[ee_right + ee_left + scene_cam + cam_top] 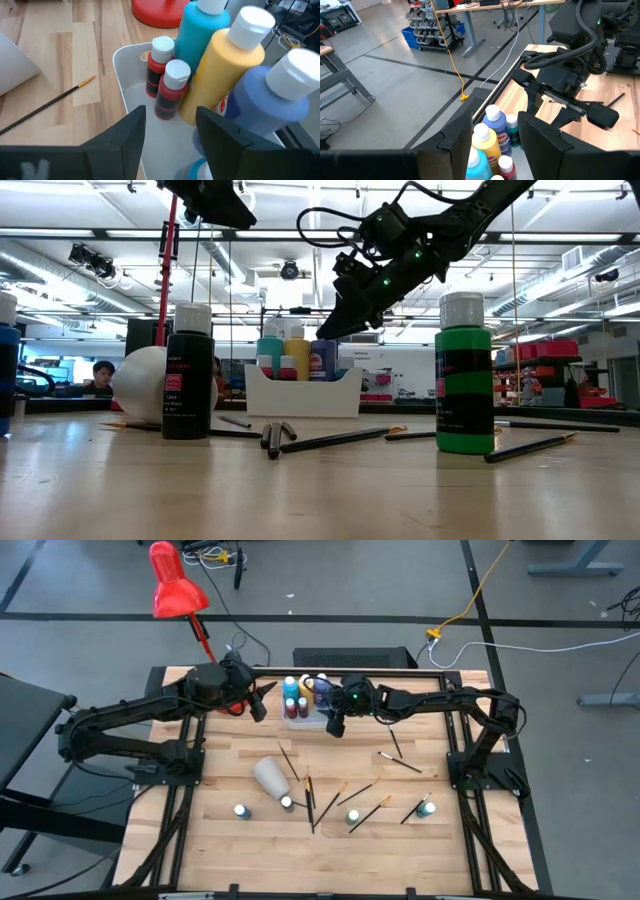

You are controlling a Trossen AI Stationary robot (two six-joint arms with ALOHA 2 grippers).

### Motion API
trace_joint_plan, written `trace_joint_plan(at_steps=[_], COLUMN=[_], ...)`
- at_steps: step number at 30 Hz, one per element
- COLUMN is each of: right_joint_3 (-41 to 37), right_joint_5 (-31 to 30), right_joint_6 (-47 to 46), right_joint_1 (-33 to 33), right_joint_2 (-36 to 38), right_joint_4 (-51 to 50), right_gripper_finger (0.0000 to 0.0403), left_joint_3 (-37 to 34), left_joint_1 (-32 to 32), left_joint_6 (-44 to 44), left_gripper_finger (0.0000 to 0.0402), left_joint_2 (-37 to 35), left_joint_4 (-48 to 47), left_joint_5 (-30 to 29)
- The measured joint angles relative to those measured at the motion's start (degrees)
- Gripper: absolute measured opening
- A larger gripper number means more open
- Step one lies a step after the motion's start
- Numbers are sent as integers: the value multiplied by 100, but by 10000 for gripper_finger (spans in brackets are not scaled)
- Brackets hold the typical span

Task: Pick & Place Paint Supplies
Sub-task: Put the green paint bottle into the white bin

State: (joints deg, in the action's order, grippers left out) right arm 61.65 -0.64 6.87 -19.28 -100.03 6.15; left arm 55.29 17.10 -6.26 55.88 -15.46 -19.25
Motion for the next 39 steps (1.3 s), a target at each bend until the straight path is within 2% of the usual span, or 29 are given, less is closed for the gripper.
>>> trace_joint_plan(at_steps=[8, 19, 25, 28, 31, 36, 37, 39], right_joint_3=[0, 0, 0, 0, 0, 0, 0, 2], right_joint_5=[0, 0, 2, 2, 7, 23, 46, 306], right_joint_6=[29, 0, -180, -192, -182, -204, -274, -471], right_joint_1=[268, 729, 1119, 1353, 1569, 1991, 2087, 2280], right_joint_2=[0, 1, 2, 2, 30, 326, 408, 555], right_joint_4=[-247, -242, -245, -324, -455, -790, -820, -892], right_gripper_finger=[184, 230, 225, 218, 212, 208, 208, 208], left_joint_3=[0, 0, -3, -3, -4, -7, -8, -37], left_joint_1=[1, 0, 1, 2, 2, 2, 2, -46], left_joint_6=[0, 0, -10, -161, -36, 48, 86, 130], left_gripper_finger=[167, 167, 167, 167, 167, 167, 167, 167], left_joint_2=[0, 0, 0, 55, 59, 61, 61, 57], left_joint_4=[0, -2, 29, 338, 67, -990, -1096, -1322], left_joint_5=[-1, -2, -2, -120, -201, -254, -209, 274])
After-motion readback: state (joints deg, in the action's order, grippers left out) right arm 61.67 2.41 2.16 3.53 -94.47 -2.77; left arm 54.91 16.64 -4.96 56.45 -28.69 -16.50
